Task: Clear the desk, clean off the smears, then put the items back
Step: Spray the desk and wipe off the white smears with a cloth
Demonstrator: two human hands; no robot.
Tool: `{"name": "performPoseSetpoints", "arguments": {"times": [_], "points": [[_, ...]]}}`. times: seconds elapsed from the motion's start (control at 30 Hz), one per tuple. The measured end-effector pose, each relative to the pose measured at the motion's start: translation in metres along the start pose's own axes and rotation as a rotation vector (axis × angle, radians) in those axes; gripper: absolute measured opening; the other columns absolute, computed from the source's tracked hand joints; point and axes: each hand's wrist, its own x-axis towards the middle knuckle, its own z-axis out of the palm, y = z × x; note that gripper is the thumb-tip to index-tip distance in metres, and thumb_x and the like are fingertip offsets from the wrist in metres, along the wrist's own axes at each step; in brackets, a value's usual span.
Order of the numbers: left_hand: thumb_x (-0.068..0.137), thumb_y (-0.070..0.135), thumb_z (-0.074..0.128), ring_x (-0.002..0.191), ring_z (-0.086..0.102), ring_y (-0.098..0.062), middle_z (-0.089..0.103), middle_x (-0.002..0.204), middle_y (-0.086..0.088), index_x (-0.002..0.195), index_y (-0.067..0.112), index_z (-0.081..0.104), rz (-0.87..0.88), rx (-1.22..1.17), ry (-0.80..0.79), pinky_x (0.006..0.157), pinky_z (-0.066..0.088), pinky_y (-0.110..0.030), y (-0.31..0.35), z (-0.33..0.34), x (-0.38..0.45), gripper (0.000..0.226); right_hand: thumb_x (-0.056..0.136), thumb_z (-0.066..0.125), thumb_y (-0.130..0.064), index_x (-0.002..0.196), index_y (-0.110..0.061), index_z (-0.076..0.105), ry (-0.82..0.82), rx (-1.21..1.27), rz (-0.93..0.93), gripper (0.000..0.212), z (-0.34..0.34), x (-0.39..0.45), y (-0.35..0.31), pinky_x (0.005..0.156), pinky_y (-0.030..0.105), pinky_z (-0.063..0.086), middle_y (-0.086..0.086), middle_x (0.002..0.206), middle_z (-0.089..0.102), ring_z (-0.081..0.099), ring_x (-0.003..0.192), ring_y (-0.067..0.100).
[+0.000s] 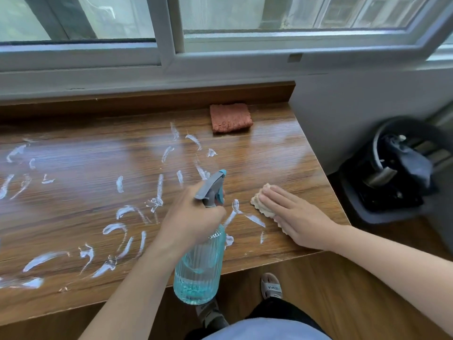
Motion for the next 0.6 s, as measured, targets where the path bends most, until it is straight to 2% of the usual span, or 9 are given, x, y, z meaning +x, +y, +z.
{"name": "performPoseSetpoints", "arguments": {"times": [0.13, 0.2, 0.27, 0.3, 0.33, 0.37, 0.43, 0.53, 0.6], "points": [[0.083, 0.01, 0.058, 0.061, 0.04, -0.02, 0.05, 0.068, 0.0, 0.092, 0.019, 0.063, 0.015, -0.008, -0.034, 0.061, 0.041, -0.036, -0.002, 0.012, -0.005, 0.014, 0.11, 0.033, -0.032, 0.164, -0.027, 0.006, -0.001, -0.043, 0.084, 0.061, 0.001, -0.013, 0.013, 0.128, 0.03, 0.003, -0.01, 0.171, -0.002, -0.009, 0.157, 0.009], [0.079, 0.018, 0.056, 0.063, 0.037, -0.021, 0.05, 0.076, -0.008, 0.103, 0.013, 0.06, 0.015, 0.01, -0.049, 0.062, 0.037, -0.037, -0.004, 0.02, -0.011, 0.026, 0.109, 0.035, -0.027, 0.164, -0.022, 0.014, 0.055, -0.025, 0.214, 0.059, -0.001, 0.008, 0.024, 0.129, 0.037, 0.012, -0.005, 0.171, 0.01, 0.001, 0.158, 0.014], [0.071, 0.023, 0.053, 0.063, 0.037, -0.022, 0.06, 0.091, -0.021, 0.106, 0.024, 0.062, 0.011, 0.013, -0.057, 0.059, 0.037, -0.038, -0.004, 0.028, -0.017, 0.036, 0.105, 0.041, -0.017, 0.16, -0.018, 0.025, 0.14, 0.033, 0.328, 0.057, -0.002, 0.033, 0.027, 0.123, 0.044, 0.028, -0.003, 0.163, 0.028, 0.018, 0.154, 0.021], [0.072, 0.021, 0.053, 0.06, 0.038, -0.021, 0.063, 0.094, -0.021, 0.104, 0.032, 0.063, 0.017, 0.0, -0.051, 0.057, 0.038, -0.038, -0.004, 0.032, -0.02, 0.035, 0.102, 0.044, -0.013, 0.157, -0.017, 0.028, 0.182, 0.046, 0.351, 0.057, -0.002, 0.042, 0.022, 0.118, 0.045, 0.034, -0.002, 0.158, 0.033, 0.023, 0.151, 0.023], [0.076, 0.016, 0.054, 0.057, 0.039, -0.018, 0.062, 0.087, -0.016, 0.105, 0.036, 0.063, 0.018, -0.017, -0.031, 0.055, 0.038, -0.037, -0.003, 0.036, -0.024, 0.036, 0.099, 0.048, -0.011, 0.155, -0.018, 0.03, 0.207, 0.041, 0.331, 0.059, 0.0, 0.046, 0.014, 0.117, 0.046, 0.037, -0.002, 0.155, 0.035, 0.025, 0.149, 0.023], [0.08, 0.01, 0.055, 0.053, 0.039, -0.015, 0.06, 0.077, -0.005, 0.103, 0.037, 0.064, 0.017, -0.038, -0.004, 0.055, 0.039, -0.035, -0.003, 0.04, -0.029, 0.036, 0.097, 0.053, -0.01, 0.154, -0.019, 0.032, 0.217, 0.034, 0.263, 0.062, 0.002, 0.044, 0.002, 0.12, 0.045, 0.035, -0.002, 0.155, 0.036, 0.024, 0.148, 0.022], [0.084, 0.001, 0.055, 0.048, 0.038, -0.009, 0.057, 0.067, 0.016, 0.097, 0.034, 0.065, 0.019, -0.07, 0.042, 0.055, 0.04, -0.034, -0.002, 0.046, -0.037, 0.037, 0.095, 0.06, -0.01, 0.157, -0.022, 0.031, 0.182, 0.012, 0.024, 0.069, 0.01, 0.022, -0.02, 0.127, 0.036, 0.017, -0.004, 0.161, 0.033, 0.019, 0.151, 0.017], [0.083, 0.0, 0.057, 0.048, 0.038, -0.009, 0.056, 0.064, 0.017, 0.095, 0.031, 0.065, -0.005, -0.077, 0.084, 0.055, 0.039, -0.033, -0.004, 0.054, -0.05, 0.034, 0.1, 0.057, -0.016, 0.162, -0.022, 0.023, 0.072, 0.012, -0.198, 0.071, 0.013, -0.016, -0.019, 0.123, 0.025, 0.001, -0.006, 0.169, 0.018, 0.008, 0.157, 0.015], [0.084, 0.0, 0.058, 0.048, 0.035, -0.011, 0.05, 0.056, 0.017, 0.095, 0.028, 0.066, -0.025, -0.085, 0.102, 0.053, 0.036, -0.032, -0.005, 0.06, -0.058, 0.032, 0.103, 0.053, -0.021, 0.163, -0.024, 0.021, 0.087, -0.012, -0.139, 0.068, 0.012, -0.017, 0.006, 0.125, 0.025, 0.0, -0.007, 0.17, 0.014, 0.006, 0.157, 0.013]]}}
